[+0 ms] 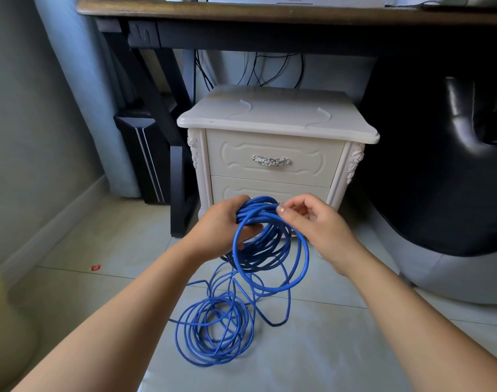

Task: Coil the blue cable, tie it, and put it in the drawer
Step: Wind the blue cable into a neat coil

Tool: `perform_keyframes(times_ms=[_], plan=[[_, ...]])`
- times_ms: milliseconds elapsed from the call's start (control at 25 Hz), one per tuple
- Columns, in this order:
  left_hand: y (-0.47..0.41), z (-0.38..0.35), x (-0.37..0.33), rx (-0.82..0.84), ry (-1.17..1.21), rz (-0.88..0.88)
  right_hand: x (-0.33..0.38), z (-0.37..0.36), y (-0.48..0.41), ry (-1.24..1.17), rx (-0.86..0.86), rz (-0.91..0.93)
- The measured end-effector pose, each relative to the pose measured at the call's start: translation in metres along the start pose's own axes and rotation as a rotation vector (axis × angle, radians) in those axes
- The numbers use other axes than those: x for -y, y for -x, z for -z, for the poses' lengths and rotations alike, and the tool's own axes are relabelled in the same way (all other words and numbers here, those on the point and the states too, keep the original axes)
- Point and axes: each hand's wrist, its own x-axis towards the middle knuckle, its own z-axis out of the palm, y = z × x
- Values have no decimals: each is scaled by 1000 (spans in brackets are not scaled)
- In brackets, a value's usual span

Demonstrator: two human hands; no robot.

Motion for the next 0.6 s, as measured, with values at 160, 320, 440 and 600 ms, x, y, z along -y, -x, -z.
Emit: perform_keyframes(times_ms=[160, 320, 440, 600], plan=[[0, -3, -4, 2, 234, 133, 2, 0, 3, 138, 39, -10], [-1, -6, -7, 83, 510, 271, 7, -4, 4, 398, -146, 139], [3, -7, -14, 161, 743, 326, 9, -6, 9, 525, -184, 199], [5, -7, -20, 175, 920, 415, 16, -10, 14, 746, -130, 216]])
